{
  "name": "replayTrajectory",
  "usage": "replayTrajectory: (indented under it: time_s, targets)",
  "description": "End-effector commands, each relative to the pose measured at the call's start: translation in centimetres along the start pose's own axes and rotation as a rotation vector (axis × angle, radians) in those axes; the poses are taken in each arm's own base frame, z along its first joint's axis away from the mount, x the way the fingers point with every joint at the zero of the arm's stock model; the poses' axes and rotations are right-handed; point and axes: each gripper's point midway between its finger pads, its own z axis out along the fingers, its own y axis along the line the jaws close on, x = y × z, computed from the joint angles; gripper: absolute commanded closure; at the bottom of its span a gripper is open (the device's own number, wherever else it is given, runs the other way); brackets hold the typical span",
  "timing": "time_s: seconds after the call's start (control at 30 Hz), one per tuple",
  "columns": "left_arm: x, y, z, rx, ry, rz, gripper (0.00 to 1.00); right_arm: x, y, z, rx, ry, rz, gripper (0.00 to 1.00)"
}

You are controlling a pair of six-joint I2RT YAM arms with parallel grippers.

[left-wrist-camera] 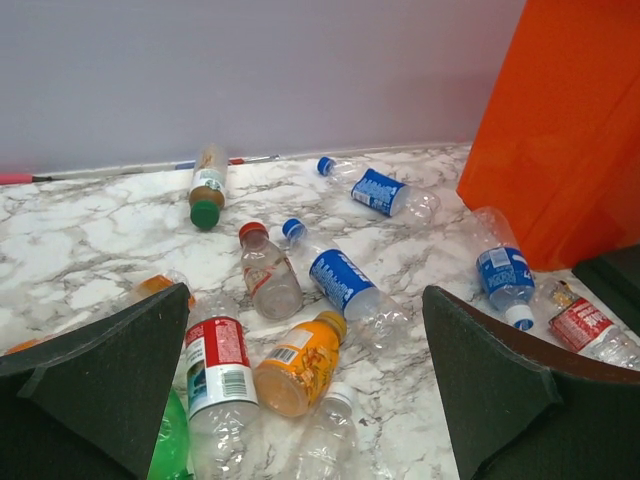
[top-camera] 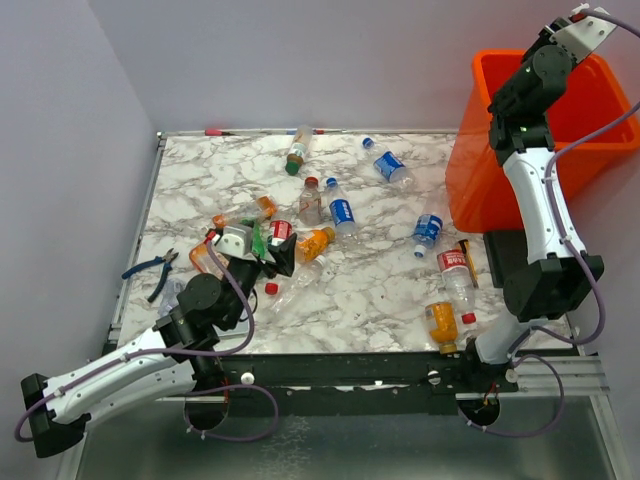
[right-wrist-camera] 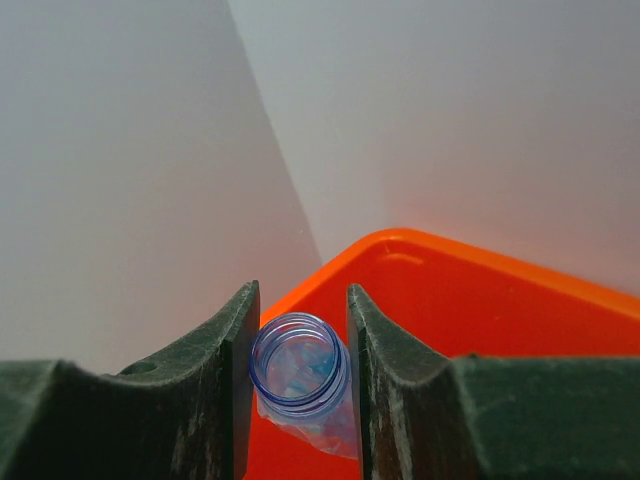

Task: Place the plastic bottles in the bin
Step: Place the plastic bottle in the trash bin.

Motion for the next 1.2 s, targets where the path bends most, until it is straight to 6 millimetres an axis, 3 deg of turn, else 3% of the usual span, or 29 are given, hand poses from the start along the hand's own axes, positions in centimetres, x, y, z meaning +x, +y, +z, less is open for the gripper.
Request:
replayTrajectory:
  time_s: [0.0,0.1,0.13,0.17,0.27,0.3,0.43,0.57,0.63,0.73,0.87,1.03,1.17]
  targets:
    - [0.8,0.4,0.2,-0.032,0.033,0.037,0.01,5.3,1.4,1.2,-0.058,0.118,0.066,1.0]
    - [1.3,0.2,0.4,-0.026,0.054,0.053,0.01,7.9,2.0,1.3,-0.116,0.177,0.101,0.99]
    - [1.5,0.2,0.4,-0.024,0.061,0.058,0.01,8.5,2.3,1.1,-0.139,0.192,0.107,0.95]
    - [1.6,0.1,0.4,-0.022,0.064,0.06,0.01,8.8,2.7,0.9,-0.166,0.205,0.111,0.83]
    - [1.7,0.1,0.4,-0.023,0.068,0.064,0.01,9.1,3.3,0.4,-0.219,0.223,0.119,0.28]
    - [1.8,0.1,0.4,-0.024,0.07,0.066,0.01,8.9,3.4,0.3,-0.224,0.225,0.125,0.19]
    - [2.0,-0.1,0.5,-0.016,0.075,0.067,0.01,6.6,3.6,-0.2,-0.251,0.221,0.176,0.09]
    - [2.0,-0.1,0.6,-0.019,0.075,0.061,0.01,1.8,4.6,-1.6,-0.348,0.204,0.295,0.06]
    - [2.1,0.3,0.6,-0.041,0.077,0.058,0.01,-0.6,5.7,-3.4,-0.45,0.227,0.377,0.05]
    - [2.5,0.9,0.6,-0.083,0.09,0.069,0.01,-3.9,8.2,-8.5,-0.731,0.297,0.487,0.03]
    - [3.3,2.0,0.7,-0.157,0.131,0.102,0.01,-6.6,10.0,-18.1,-1.106,0.417,0.588,0.02]
    - [4.3,2.0,0.9,-0.17,0.197,0.147,0.01,-1.0,10.0,-31.3,-1.366,0.705,0.479,0.02]
    - [6.0,0.3,1.1,-0.086,0.319,0.206,0.01,5.6,6.6,-37.7,-1.379,0.915,0.4,0.02]
